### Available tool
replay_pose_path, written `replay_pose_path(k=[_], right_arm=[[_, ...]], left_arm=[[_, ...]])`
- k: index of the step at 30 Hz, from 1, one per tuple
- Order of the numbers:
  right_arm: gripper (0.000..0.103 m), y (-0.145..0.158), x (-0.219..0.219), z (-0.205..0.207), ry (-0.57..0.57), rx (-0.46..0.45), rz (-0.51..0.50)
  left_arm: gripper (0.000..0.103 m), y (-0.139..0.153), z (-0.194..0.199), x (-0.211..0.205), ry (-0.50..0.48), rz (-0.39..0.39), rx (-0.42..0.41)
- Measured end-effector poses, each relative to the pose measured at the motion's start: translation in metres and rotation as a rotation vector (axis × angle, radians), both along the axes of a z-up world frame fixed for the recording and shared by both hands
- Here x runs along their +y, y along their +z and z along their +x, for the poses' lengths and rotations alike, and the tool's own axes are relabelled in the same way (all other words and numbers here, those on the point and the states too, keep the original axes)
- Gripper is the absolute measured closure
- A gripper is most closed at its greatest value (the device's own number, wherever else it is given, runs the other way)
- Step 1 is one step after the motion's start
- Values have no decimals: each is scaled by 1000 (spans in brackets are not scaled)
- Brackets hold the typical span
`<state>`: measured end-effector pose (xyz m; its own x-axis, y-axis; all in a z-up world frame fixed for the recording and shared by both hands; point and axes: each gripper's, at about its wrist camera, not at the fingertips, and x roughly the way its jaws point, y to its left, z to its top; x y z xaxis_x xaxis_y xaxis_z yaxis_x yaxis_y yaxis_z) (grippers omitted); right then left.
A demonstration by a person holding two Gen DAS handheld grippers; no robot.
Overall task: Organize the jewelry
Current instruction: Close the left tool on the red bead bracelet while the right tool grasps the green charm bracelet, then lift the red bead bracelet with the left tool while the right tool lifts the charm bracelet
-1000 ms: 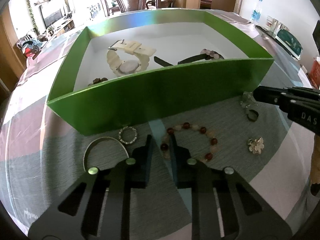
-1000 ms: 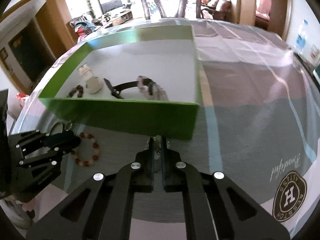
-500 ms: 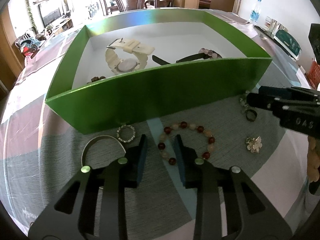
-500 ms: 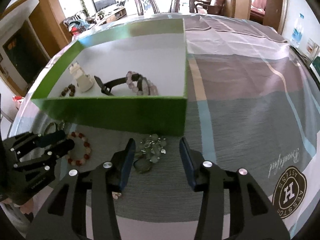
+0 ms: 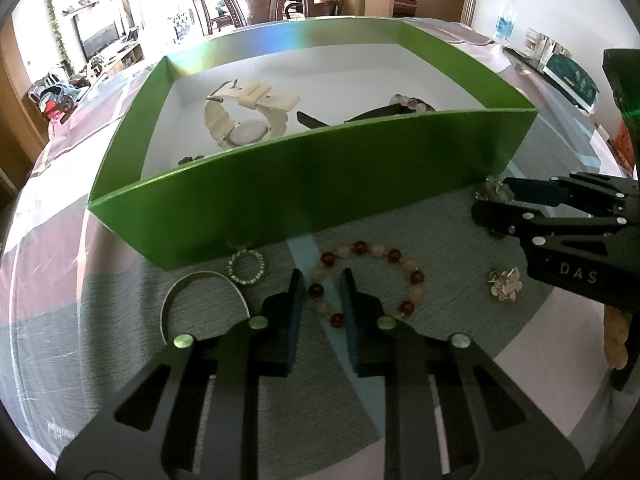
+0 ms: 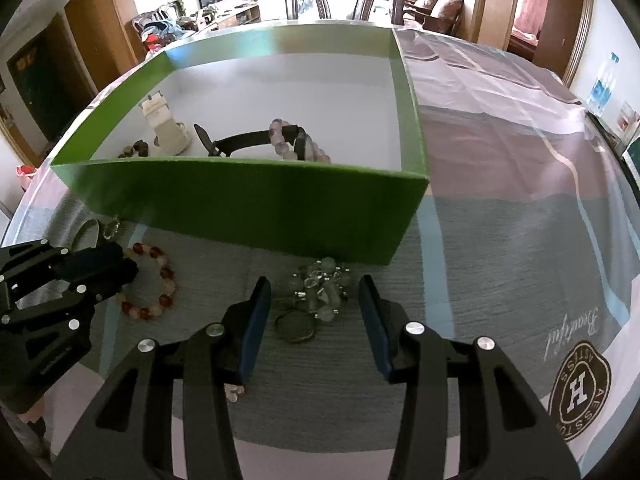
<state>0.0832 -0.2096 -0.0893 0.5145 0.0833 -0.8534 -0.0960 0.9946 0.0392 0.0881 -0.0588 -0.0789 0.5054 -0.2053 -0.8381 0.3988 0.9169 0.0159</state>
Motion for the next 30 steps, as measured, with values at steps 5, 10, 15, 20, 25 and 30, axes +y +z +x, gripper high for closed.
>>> replay_pose_path(k=[5,10,15,20,25,30], right_arm=[[58,0,0,0,-7,-1,5],[58,1,-1,2,-23,-9,7],[63,1,2,0,-9,-19,1],[76,2,7,-3,26,-25,2],[84,5,14,-7,67,-34,6],[84,5,18,-8,85,-37,2]], left_arm=[[77,0,0,1,11,7,-4],[74,0,1,2,15,10,-6],[74,0,0,2,15,11,-8],[74,0,-1,1,12,20,-16],[81,0,-2,1,7,13,-14],[88,0,-2,0,14,21,-20]])
